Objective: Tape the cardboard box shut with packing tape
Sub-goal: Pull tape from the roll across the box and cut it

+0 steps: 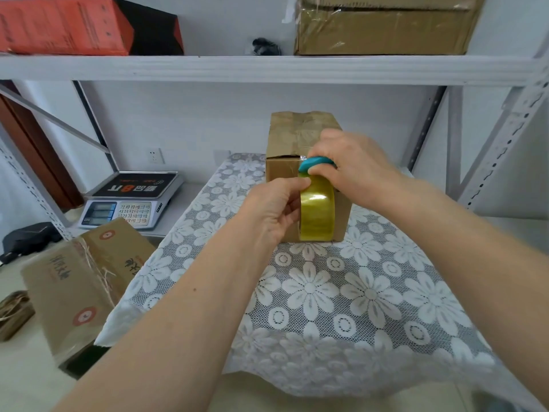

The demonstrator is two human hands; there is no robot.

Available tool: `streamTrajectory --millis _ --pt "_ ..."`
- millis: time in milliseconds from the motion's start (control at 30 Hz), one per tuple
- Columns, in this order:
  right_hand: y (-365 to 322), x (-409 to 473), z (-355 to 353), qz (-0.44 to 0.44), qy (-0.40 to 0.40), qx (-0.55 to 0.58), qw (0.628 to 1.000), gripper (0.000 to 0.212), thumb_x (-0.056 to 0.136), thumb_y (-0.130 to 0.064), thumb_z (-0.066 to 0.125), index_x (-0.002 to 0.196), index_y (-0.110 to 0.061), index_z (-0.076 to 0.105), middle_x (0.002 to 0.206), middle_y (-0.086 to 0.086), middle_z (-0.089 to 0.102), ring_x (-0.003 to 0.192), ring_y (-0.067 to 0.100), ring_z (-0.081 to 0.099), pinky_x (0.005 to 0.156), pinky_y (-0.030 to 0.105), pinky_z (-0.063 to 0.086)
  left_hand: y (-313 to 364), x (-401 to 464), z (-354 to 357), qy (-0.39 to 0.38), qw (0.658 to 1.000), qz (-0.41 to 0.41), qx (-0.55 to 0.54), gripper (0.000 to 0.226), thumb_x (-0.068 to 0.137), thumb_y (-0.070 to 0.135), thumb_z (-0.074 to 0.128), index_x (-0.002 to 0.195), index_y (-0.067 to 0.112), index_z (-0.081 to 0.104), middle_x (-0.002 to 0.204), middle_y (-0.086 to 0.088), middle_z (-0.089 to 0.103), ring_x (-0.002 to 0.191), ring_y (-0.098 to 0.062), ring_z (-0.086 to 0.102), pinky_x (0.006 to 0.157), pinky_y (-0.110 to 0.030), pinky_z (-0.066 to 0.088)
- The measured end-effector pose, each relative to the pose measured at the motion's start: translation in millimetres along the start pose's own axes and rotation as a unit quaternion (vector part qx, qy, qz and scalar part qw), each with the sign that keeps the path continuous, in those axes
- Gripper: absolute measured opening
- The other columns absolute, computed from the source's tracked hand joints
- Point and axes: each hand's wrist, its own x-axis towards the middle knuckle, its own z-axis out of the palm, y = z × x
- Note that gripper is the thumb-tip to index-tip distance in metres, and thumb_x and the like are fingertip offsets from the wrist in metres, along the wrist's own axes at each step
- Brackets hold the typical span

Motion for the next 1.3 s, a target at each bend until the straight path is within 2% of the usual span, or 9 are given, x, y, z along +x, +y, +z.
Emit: streamTrajectory --millis 133,233,400,533,700,833,933,1033,1300 --pt "-2 4 0 -0.006 -0.017 -0.025 1.000 0.021 0.090 -0.025 0.056 0.100 -0.012 0.069 0.088 -0.003 0.050 0.080 0.013 0.044 0.066 0.028 0.030 -1 -1 1 0.003 1.000 0.004 -0.003 0.011 0.081 0.000 0.066 0.088 0.006 0.061 0.079 -0.009 0.066 0.068 -0.015 0.062 0.051 -0.021 0.055" --pt "-2 5 -1 -0.006 -0.019 -0.035 0.999 0.021 0.090 -0.024 0.056 0.101 -0.012 0.069 0.090 -0.001 0.052 0.081 0.013 0.043 0.066 0.028 0.030 -1 -1 1 0.009 1.000 0.008 0.009 0.010 0.081 0.001 0.067 0.087 0.006 0.061 0.079 -0.009 0.066 0.067 -0.015 0.062 0.057 -0.023 0.055" --pt "-6 9 0 -0.001 -0.032 -0.047 0.998 0.022 0.090 -0.025 0.056 0.101 -0.010 0.068 0.097 0.005 0.057 0.087 0.021 0.052 0.069 0.034 0.040 1 0 2 0.017 1.000 0.012 0.016 0.008 0.081 0.001 0.066 0.084 0.006 0.060 0.080 -0.010 0.065 0.068 -0.015 0.060 0.055 -0.023 0.054" --pt "-6 8 -2 0.005 -0.033 -0.043 0.998 0.021 0.090 -0.025 0.056 0.101 -0.010 0.068 0.098 0.005 0.058 0.090 0.022 0.053 0.073 0.035 0.043 1 -2 3 0.018 1.000 0.014 0.022 0.008 0.082 0.001 0.066 0.082 0.006 0.060 0.079 -0.009 0.065 0.068 -0.015 0.059 0.061 -0.025 0.053" --pt "-7 5 -4 0.015 -0.027 -0.037 0.999 0.022 0.091 -0.023 0.056 0.101 -0.008 0.068 0.099 0.007 0.058 0.087 0.020 0.050 0.073 0.032 0.038 2 -3 4 0.029 0.999 0.014 0.025 0.009 0.080 0.002 0.068 0.082 0.007 0.061 0.080 -0.009 0.065 0.067 -0.015 0.060 0.051 -0.021 0.053" --pt "-6 4 -6 0.025 -0.033 -0.038 0.998 0.021 0.090 -0.022 0.056 0.098 -0.008 0.068 0.100 0.008 0.059 0.091 0.024 0.054 0.076 0.035 0.042 1 -5 5 0.033 0.999 0.015 0.018 0.010 0.080 0.001 0.068 0.083 0.007 0.061 0.079 -0.008 0.066 0.067 -0.015 0.061 0.051 -0.022 0.054" --pt "-6 3 -7 0.027 -0.036 -0.039 0.998 0.021 0.090 -0.021 0.055 0.098 -0.007 0.068 0.100 0.008 0.059 0.091 0.024 0.054 0.079 0.038 0.045 2 -7 6 0.035 0.999 0.019 0.014 0.010 0.080 0.001 0.067 0.083 0.007 0.061 0.076 -0.007 0.066 0.063 -0.014 0.061 0.046 -0.019 0.053" --pt "-4 2 -7 0.028 -0.031 -0.033 0.999 0.022 0.091 -0.022 0.055 0.098 -0.006 0.068 0.099 0.009 0.059 0.090 0.024 0.054 0.079 0.040 0.046 1 -8 7 0.040 0.999 0.024 0.022 0.011 0.080 0.001 0.068 0.085 0.007 0.061 0.077 -0.007 0.066 0.064 -0.014 0.061 0.049 -0.020 0.053" --pt "1 -6 -4 0.040 0.028 0.059 0.997 0.020 0.090 -0.019 0.059 0.104 -0.010 0.070 0.088 -0.002 0.052 0.082 0.013 0.047 0.072 0.026 0.032 7 -7 4 0.035 0.999 0.018 0.032 0.012 0.081 0.002 0.067 0.090 0.006 0.061 0.084 -0.010 0.065 0.066 -0.014 0.060 0.048 -0.019 0.054"
